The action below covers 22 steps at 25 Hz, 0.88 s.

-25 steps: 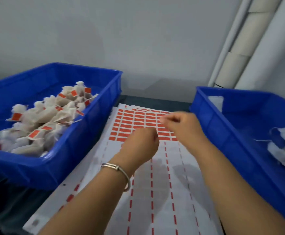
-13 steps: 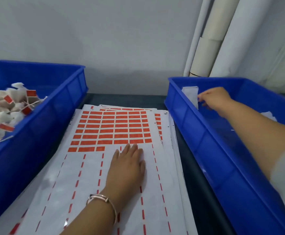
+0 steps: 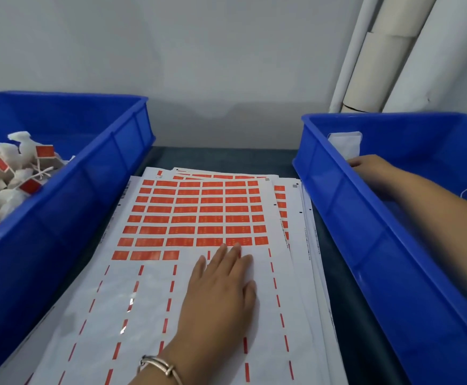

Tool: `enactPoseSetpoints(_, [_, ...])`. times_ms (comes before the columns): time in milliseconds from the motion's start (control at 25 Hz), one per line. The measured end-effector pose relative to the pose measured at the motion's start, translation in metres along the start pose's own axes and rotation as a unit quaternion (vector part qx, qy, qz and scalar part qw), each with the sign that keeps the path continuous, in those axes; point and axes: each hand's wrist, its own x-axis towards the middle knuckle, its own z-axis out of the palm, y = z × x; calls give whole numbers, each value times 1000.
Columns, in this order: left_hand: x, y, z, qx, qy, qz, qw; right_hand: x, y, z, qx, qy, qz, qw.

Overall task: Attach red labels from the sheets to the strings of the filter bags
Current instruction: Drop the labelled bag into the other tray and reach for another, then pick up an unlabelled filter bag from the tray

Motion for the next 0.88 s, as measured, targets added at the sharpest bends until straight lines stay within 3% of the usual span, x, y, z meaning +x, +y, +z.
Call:
enactPoseSetpoints(280, [0,0,-5,-14,-6,11,1000,-20,-2,-11,149,99,-39,983])
enactPoseSetpoints(520, [-2,0,-9,-45,0,16,999,-50,-16,-40,170,235,-45,956])
enactPoseSetpoints(680, [-1,-1,-13,-80,3,15,997,-80,-48,-43,192,285,-100,934])
enactPoseSetpoints(800, [-3,1,-21,-184,14,-21,983,-108,-87,-16,229,278,-150,921])
enactPoseSetpoints(880, [-6,2,-31,-336,9,-73,939,-129,-111,15,276,238,-177,915])
